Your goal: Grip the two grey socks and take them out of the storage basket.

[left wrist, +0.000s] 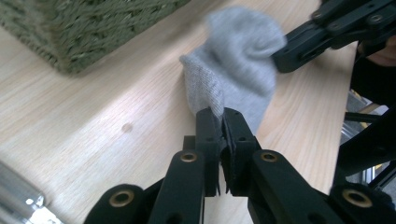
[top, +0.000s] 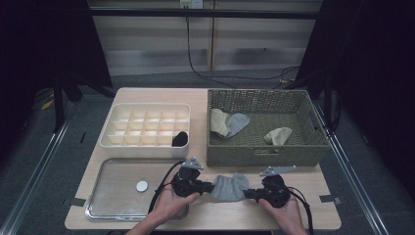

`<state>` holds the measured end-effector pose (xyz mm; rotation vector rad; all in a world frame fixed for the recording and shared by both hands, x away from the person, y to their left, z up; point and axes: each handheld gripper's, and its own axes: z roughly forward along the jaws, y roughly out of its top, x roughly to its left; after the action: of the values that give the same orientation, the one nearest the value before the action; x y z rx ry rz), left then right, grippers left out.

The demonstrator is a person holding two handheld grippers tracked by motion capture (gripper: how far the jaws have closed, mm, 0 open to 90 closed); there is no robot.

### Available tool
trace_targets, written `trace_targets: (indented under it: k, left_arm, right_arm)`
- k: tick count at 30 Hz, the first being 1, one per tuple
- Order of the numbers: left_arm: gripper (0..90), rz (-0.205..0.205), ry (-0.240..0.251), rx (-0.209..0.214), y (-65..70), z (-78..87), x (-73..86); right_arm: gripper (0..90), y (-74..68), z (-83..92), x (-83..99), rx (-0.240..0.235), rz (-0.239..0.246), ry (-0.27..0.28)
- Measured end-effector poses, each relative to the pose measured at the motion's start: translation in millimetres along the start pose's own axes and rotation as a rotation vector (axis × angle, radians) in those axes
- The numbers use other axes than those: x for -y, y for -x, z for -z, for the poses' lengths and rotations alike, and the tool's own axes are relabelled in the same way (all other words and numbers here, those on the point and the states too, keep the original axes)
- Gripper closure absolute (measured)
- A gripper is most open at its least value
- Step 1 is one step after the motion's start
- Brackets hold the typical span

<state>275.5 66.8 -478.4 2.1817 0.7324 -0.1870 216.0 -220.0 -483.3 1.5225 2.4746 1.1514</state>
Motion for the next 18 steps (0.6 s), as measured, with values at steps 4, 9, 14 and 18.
trace_targets:
  k: [4, 9, 14, 18]
  left_arm:
    - [85.8, 0.005, -0.019, -0.012, -2.1, -0.1, 1.2]
    - [82.4, 0.014, -0.028, -0.022, -5.9, -2.1, 3.0]
    - [68.8, 0.014, -0.023, -0.047, -8.3, -1.6, 1.7]
    - [62.1, 0.022, -0.026, -0.052, -13.3, -3.3, -1.6]
  right_arm:
    - [86.2, 2.9, 10.6, 7.8, 0.02, -0.005, 0.008]
    - [68.4, 11.1, 19.5, 14.0, 0.052, -0.037, 0.055]
    - [62.4, 17.6, 13.3, -1.3, 0.074, -0.012, 0.059]
    - [60.7, 24.5, 1.9, -15.9, 0.072, 0.001, 0.054]
